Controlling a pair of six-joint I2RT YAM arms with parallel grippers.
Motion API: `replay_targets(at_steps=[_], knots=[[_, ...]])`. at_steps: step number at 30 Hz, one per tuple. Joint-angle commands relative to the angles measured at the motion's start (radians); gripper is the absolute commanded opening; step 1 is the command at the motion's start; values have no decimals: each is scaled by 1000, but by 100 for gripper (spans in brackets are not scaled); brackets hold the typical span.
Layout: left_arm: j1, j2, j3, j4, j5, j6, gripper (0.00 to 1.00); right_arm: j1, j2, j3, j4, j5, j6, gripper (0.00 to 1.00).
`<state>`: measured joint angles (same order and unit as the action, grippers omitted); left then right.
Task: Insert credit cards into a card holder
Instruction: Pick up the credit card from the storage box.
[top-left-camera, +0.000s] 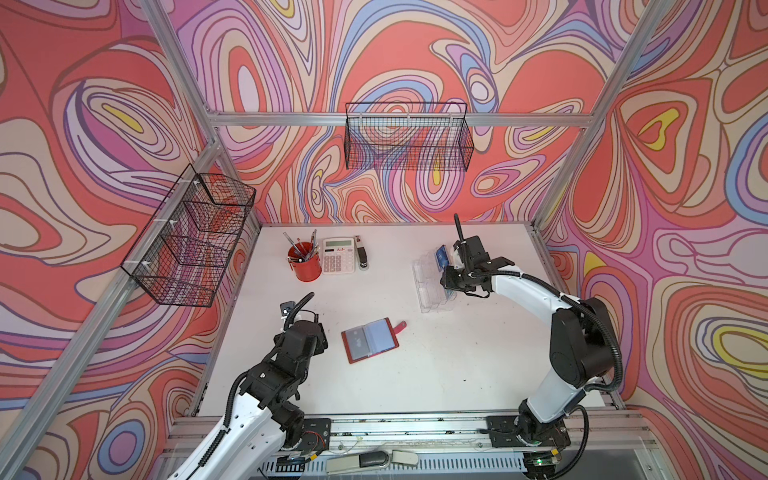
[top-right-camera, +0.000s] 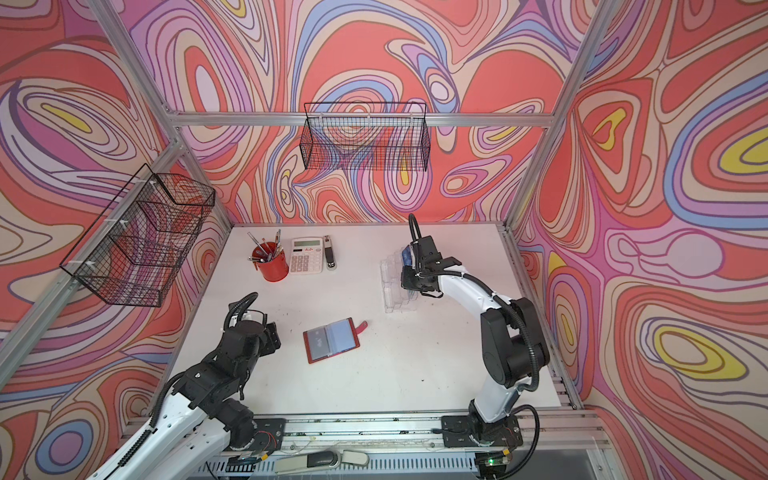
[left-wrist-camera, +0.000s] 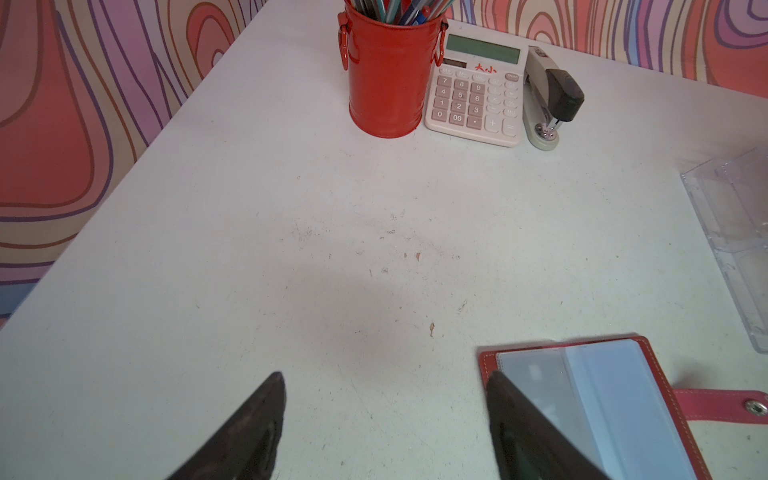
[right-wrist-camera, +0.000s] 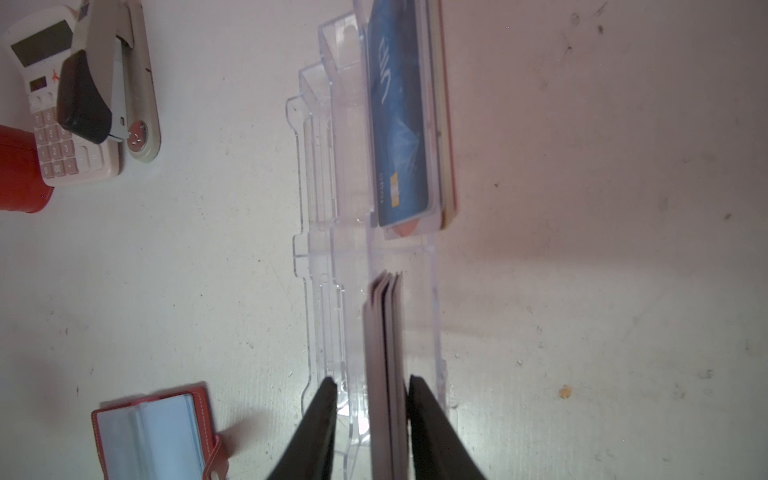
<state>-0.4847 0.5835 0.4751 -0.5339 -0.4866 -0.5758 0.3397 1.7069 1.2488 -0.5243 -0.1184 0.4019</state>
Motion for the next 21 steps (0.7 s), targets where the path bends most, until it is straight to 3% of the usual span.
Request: replay_targets(at_steps=[1,16,21], knots=[[1,0,9,5,-1,7,78,-5,-52,-7,8,7,-6,31],[1,-1,8,4,-1,5,78,-6,-84,-18,6,43,-7,29],[0,-1,8,4,0,6,78,-5,-98,-21,1,64,-8,24]])
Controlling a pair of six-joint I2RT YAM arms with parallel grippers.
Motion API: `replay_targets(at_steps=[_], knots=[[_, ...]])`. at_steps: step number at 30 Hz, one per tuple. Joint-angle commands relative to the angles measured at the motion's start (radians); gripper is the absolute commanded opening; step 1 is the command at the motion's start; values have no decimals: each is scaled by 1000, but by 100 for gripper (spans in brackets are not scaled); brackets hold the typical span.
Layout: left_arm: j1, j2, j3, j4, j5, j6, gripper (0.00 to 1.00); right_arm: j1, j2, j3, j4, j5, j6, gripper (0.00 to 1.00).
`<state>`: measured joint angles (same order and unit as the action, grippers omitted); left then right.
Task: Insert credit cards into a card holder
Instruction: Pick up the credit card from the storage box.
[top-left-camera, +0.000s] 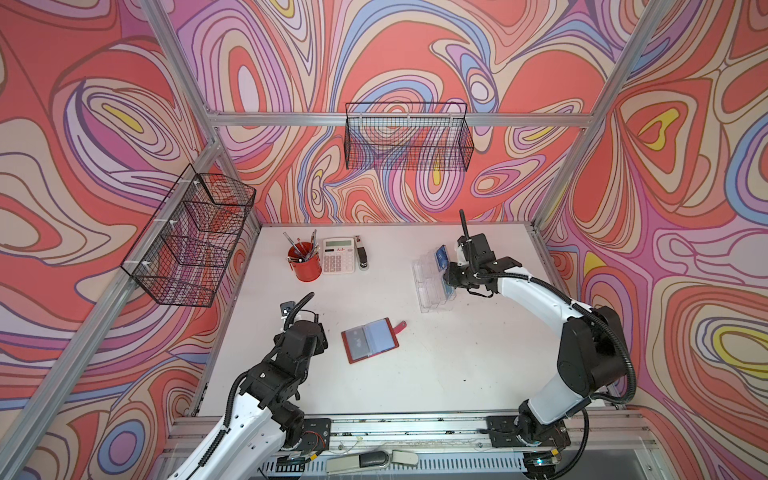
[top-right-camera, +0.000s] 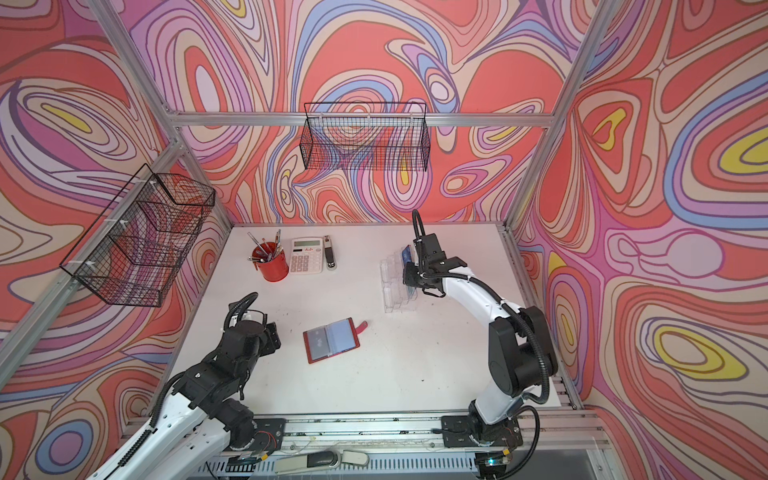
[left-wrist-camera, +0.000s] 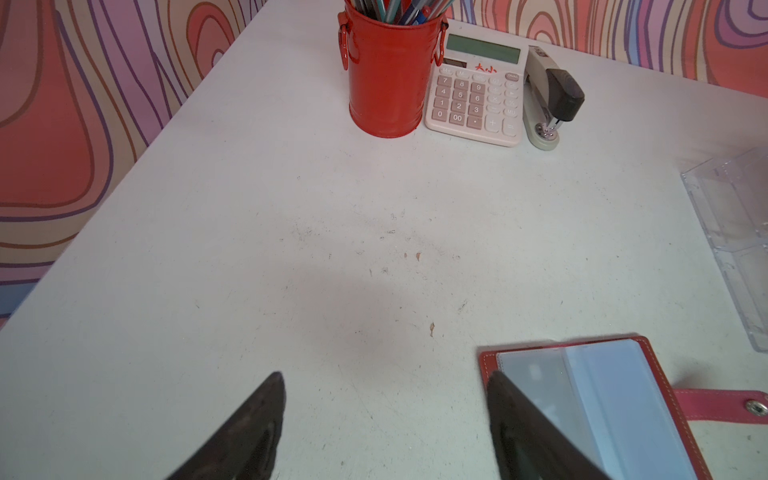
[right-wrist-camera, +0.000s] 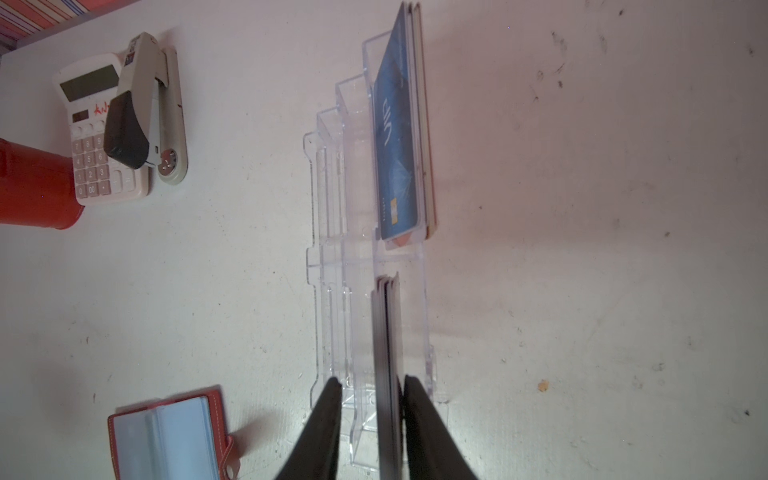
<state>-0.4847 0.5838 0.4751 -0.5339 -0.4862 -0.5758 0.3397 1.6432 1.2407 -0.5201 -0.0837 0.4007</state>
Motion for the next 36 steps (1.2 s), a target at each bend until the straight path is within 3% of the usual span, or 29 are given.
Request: replay_targets(at_steps=[1,16,28,31,36], knots=[[1,-1,8,5,0,5,78,-5,-37,-14,-2,32,-7,21],[1,1,8,6,2,6,78,-6,-78,-12,-32,109,-16,0],[1,-19,31,-81,-24,-27,79,-5,-215,35,-147,209,-29,0],[1,-39,75,-119,-17,-80,83,-5,-278,38,-145,141,-6,0],[1,-41,94,-119,122,-239,88,53,-343,-34,-39,-9,84,0]])
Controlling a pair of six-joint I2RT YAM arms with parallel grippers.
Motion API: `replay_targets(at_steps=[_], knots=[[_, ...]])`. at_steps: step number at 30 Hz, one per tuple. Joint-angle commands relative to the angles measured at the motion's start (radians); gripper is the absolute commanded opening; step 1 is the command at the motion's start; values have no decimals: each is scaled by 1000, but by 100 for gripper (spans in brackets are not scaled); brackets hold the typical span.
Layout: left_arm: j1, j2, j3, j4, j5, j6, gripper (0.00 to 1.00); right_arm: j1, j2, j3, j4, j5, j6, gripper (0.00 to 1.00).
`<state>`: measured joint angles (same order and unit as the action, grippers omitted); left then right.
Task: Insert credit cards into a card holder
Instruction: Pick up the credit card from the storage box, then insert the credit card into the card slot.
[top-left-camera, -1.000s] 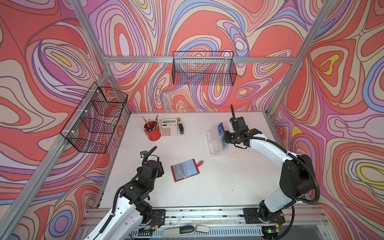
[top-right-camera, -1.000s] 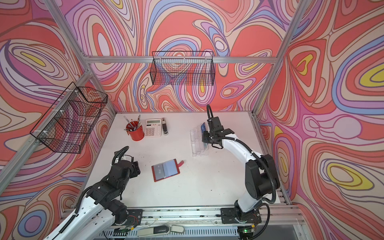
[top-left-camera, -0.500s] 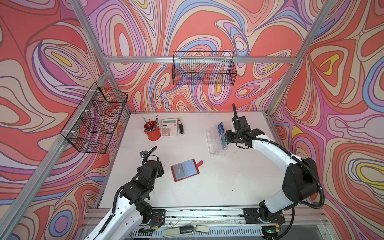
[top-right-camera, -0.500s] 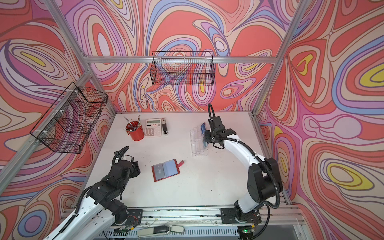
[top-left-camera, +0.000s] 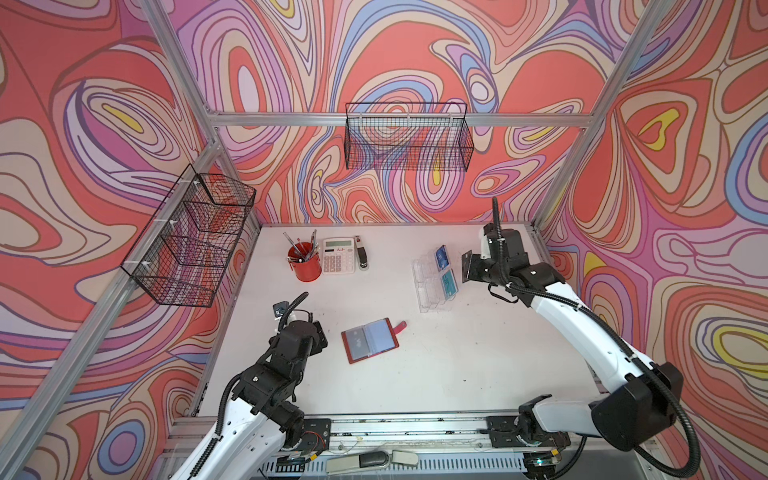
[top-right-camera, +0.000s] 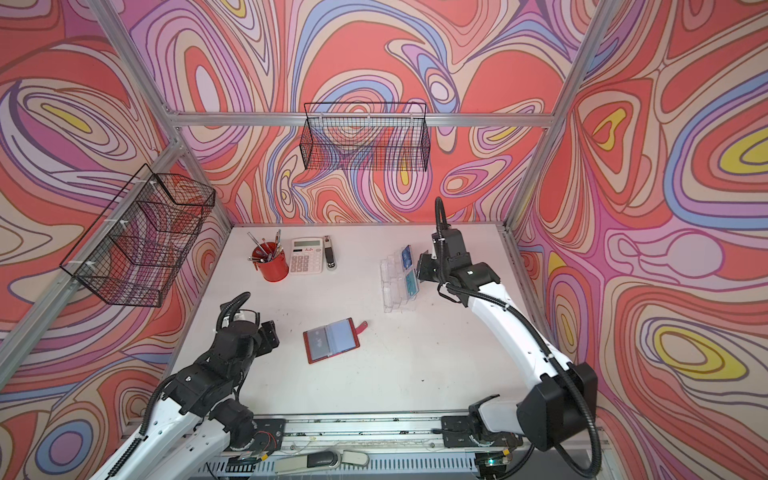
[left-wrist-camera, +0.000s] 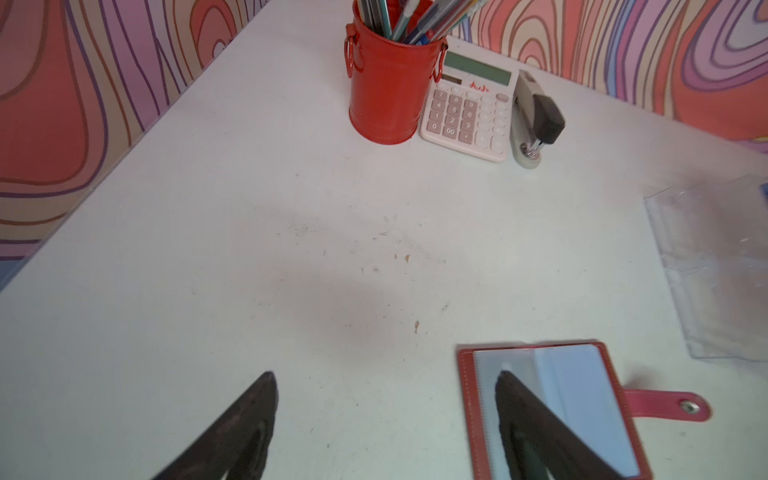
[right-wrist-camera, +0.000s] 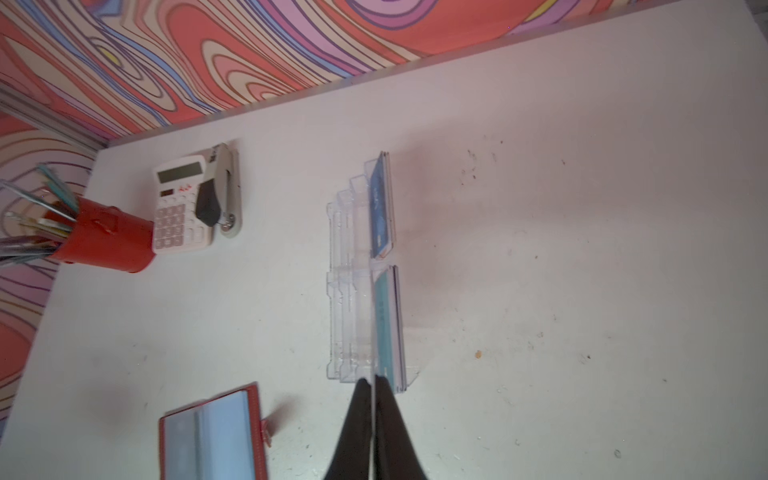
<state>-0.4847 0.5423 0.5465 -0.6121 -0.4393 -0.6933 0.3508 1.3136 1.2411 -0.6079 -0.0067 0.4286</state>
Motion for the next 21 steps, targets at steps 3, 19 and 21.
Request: replay_targets(at_steps=[3,19,21], knots=[[1,22,26,-63,131,-276,96,167,-9,-59,112,-50,92,0],[1,151,-161,111,384,-696,99,496,327,-329,747,-180,362,0],[1,140,-190,136,372,-706,99,498,346,-347,776,-185,373,0]])
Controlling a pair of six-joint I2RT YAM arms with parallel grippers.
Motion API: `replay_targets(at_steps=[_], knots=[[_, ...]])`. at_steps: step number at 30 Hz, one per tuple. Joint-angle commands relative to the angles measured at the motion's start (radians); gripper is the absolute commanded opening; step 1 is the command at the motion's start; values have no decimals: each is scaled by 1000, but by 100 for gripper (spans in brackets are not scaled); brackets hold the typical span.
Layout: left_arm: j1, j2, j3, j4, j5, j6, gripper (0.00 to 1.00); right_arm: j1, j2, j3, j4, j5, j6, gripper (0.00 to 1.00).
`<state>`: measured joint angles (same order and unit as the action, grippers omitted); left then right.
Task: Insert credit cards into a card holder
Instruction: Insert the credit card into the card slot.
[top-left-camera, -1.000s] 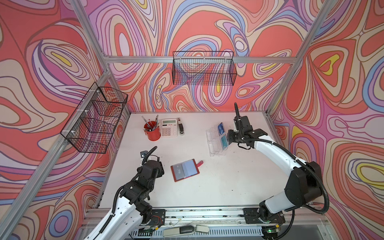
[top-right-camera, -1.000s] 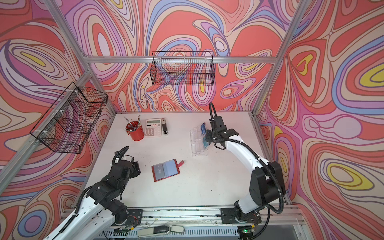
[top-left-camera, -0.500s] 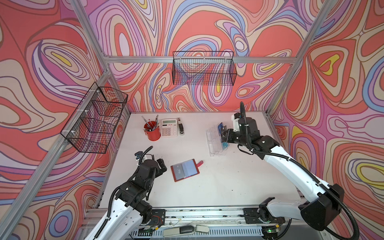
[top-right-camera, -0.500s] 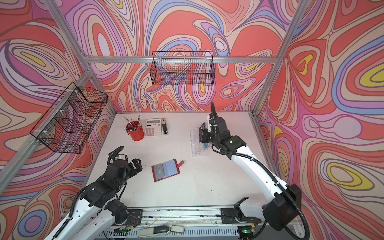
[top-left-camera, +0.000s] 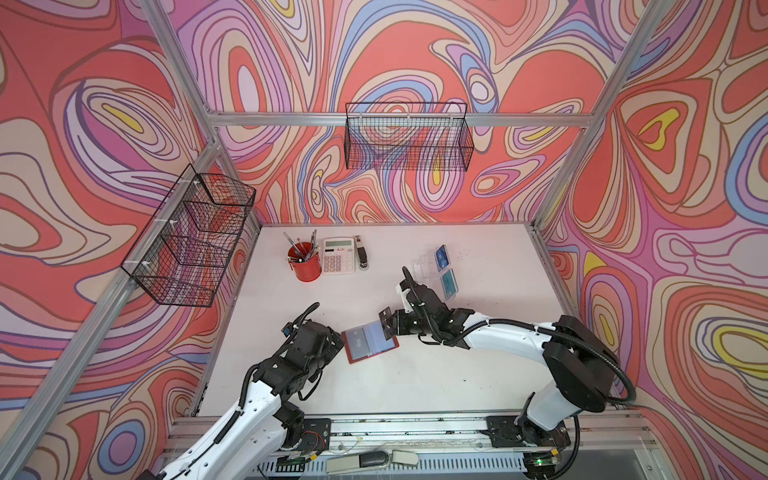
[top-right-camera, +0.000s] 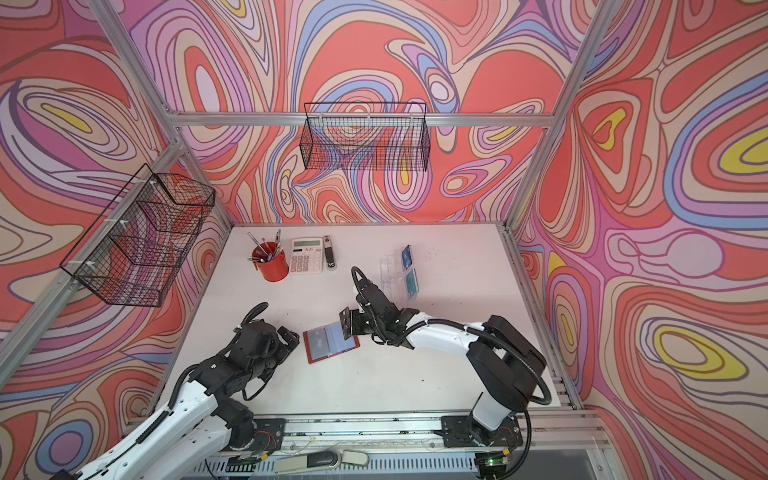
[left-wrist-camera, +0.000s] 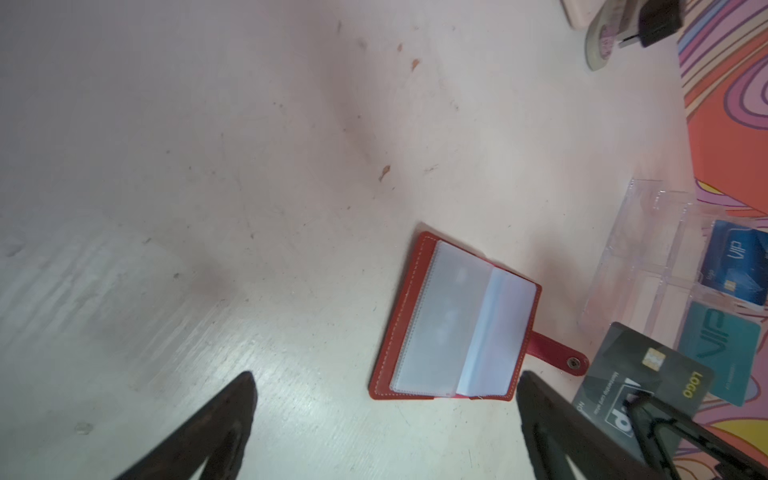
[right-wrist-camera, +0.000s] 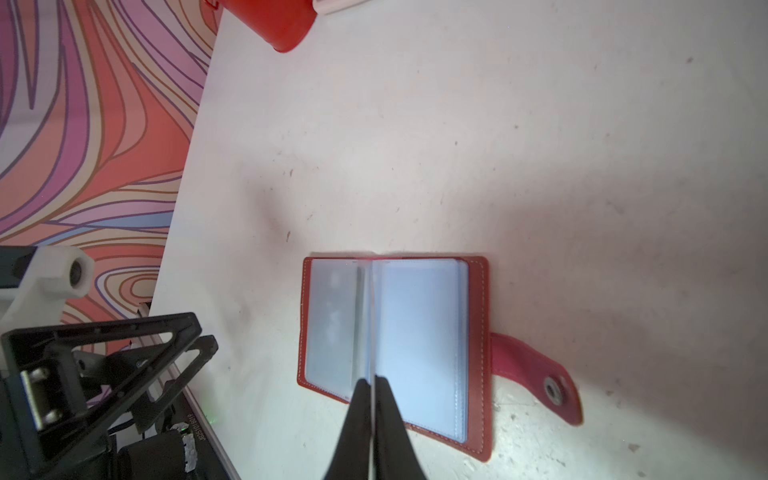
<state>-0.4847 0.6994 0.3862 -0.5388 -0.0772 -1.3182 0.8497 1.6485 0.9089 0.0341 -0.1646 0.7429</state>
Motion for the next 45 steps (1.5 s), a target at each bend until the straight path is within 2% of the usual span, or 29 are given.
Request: replay_targets(at_steps=[1,6,14,23,45], knots=[[0,-22,-35,60,-5,-80,99,-1,19,-20,142,-31,62,0],[0,-18,-34,48,-16,-70,92,0,32,-51,187,-32,81,0],[1,68,-85,212,96,-108,92,27,103,-35,243,-55,108,0],[1,170,-99,340,130,-88,91,48,179,3,260,-55,123,0],[1,255,-113,458,126,-39,91,50,277,44,274,-88,124,0]])
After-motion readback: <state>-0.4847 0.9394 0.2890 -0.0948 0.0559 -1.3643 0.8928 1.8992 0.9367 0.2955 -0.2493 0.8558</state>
